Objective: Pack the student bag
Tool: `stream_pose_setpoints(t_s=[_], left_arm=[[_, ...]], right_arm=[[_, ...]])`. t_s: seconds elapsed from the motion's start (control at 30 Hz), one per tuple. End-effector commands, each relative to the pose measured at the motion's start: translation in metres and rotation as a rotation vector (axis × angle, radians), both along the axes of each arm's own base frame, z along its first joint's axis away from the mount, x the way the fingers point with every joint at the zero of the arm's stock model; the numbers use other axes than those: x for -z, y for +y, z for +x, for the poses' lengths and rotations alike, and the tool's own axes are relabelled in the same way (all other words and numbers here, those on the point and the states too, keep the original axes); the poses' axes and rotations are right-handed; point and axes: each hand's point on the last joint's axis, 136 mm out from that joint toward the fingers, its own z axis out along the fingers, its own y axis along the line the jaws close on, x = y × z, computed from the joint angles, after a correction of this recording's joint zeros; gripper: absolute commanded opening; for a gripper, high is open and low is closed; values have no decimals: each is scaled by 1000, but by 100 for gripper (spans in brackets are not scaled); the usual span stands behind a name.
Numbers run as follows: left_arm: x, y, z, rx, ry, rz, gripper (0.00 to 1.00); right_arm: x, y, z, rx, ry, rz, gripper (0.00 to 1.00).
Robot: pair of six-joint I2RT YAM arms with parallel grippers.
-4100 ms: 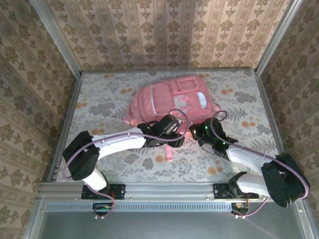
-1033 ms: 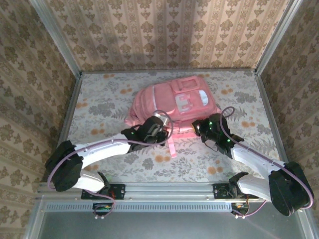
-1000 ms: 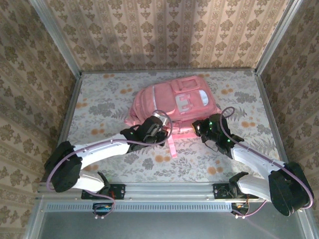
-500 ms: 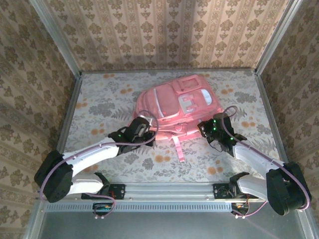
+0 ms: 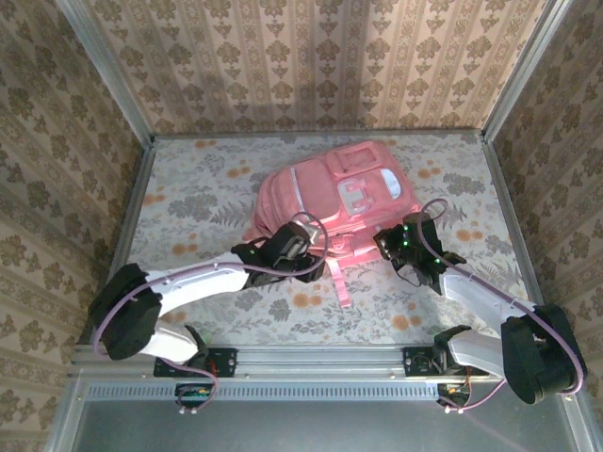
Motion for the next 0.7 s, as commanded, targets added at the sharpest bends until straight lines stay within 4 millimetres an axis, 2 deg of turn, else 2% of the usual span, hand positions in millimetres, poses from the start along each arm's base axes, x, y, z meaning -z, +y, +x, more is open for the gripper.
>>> stream_pose_setpoints(t_s=[0.0,0.23,0.37,0.53,0.67], left_arm=[[-7,-6,8,23,-42,30,55],[0,-18,20,64,-52,114,56],[10,-28,22,94,-27,132,51],[23,-33,27,99,-11,164,43],[28,-36,29,107,0,180,30]], right_arm=[[-38,4,15,-6,-115,23,0],[-37,10,14,-18,-111,45,0],[-36,11,14,-17,-105,52,0],[-33,16,15,-28,-101,81,0],[-34,17,15,-31,-104,83,0]])
